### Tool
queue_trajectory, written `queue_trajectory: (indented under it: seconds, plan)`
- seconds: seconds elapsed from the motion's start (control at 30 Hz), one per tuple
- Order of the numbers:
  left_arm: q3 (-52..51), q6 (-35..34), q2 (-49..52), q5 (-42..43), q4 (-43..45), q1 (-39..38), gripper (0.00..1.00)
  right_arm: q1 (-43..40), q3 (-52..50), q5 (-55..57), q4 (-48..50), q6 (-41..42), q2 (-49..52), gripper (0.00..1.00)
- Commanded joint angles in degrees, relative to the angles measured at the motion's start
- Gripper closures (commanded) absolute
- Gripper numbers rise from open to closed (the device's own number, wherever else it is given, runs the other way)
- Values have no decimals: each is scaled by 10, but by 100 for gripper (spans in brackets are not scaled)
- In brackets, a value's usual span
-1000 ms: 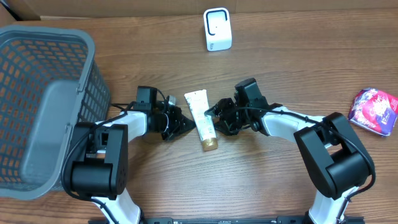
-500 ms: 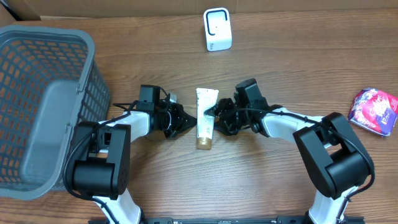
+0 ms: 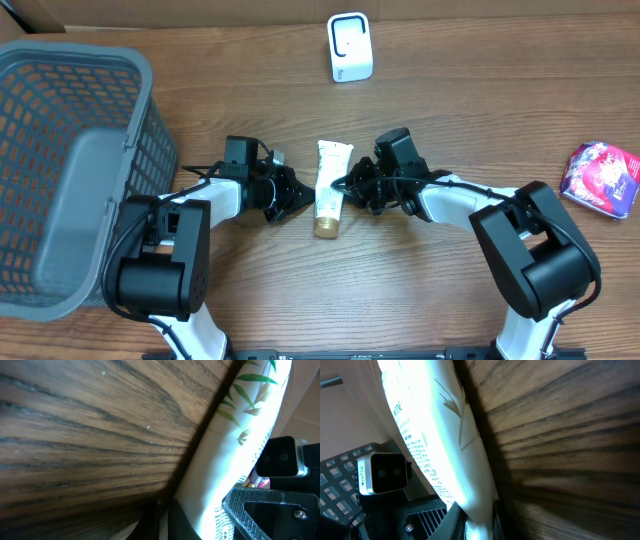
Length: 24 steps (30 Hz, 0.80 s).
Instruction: Scan the item barcode
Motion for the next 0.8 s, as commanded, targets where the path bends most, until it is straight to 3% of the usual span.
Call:
queue_trajectory:
  seconds: [0.0,0.13,0.6,0.67,0.77]
  plan:
    - [-8,-5,19,-33,-12,-13,96,8,-33,121,-33,8,58,96]
    - [-8,-5,19,-34,-12,-13,96,8,-33,140,-36,-24,32,96]
    - [-8,-1,19,-49,-12,-13,93,8,-33,377,-197,-109,-221,96]
    - [-8,-1,19,-51,-12,-13,90,8,-33,372,-192,-126,-244,96]
    - [-8,-1,19,-64,-12,-13,75,8,-33,358,-192,-127,-290,96]
